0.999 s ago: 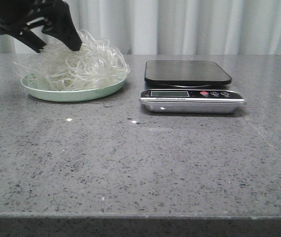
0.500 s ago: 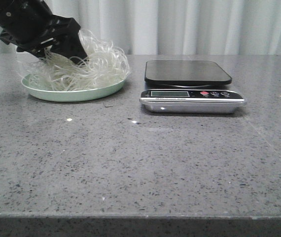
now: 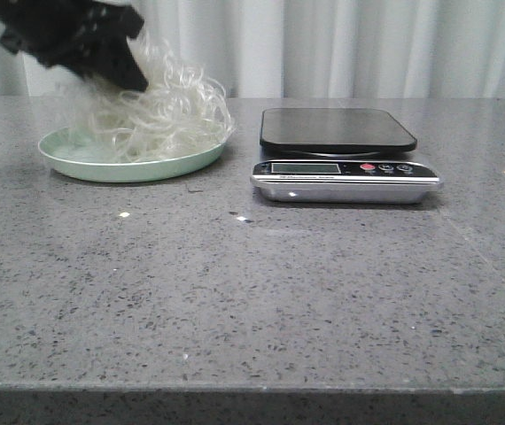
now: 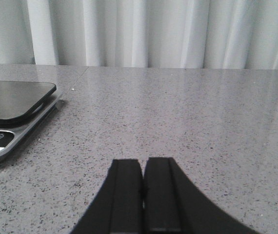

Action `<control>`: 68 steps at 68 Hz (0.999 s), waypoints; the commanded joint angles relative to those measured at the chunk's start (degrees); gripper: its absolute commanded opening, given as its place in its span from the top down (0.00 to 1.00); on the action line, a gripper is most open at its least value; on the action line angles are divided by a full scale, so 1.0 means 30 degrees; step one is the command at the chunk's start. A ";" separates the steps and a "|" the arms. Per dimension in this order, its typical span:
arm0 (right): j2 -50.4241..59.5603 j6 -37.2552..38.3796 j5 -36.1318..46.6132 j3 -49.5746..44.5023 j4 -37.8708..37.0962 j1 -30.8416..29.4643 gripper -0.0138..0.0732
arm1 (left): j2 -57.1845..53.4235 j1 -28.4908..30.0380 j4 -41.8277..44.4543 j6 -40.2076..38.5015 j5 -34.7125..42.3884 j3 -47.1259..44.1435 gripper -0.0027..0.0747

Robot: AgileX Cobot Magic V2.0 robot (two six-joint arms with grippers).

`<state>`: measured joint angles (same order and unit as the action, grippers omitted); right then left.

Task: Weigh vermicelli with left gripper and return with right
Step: 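Lift the vermicelli with the left gripper and carry it over the scale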

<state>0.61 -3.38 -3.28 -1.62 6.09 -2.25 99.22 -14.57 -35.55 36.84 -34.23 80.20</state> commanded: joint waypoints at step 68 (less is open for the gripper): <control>0.0303 0.0007 0.1362 0.0153 -0.0160 -0.0093 0.67 | 0.0949 -0.6987 -0.1323 -0.0028 0.4411 0.5872 0.79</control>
<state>0.61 -3.38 -3.32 -1.62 6.09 -2.25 103.02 -34.66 -37.42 36.84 -26.09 95.61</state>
